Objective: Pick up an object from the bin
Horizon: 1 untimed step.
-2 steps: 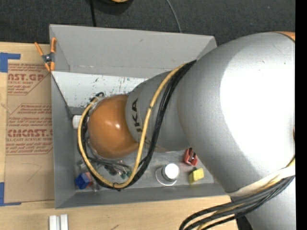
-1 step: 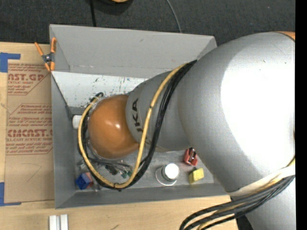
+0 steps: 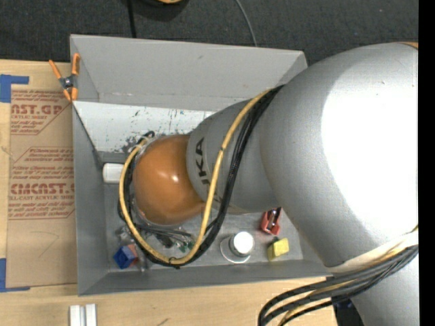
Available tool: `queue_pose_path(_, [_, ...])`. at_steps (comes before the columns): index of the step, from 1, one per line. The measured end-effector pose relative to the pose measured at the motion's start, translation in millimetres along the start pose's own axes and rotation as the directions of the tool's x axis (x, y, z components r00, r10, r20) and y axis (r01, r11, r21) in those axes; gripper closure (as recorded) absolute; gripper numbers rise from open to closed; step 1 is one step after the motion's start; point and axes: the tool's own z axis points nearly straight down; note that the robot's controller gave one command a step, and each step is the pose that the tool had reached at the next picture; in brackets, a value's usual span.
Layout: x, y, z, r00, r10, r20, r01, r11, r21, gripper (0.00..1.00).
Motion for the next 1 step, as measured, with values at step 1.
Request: queue_pose_path(1, [-7.1,5.1,-51.1,1.000,0.000,-0.005,0.000,1.000,-0.001,1.00])
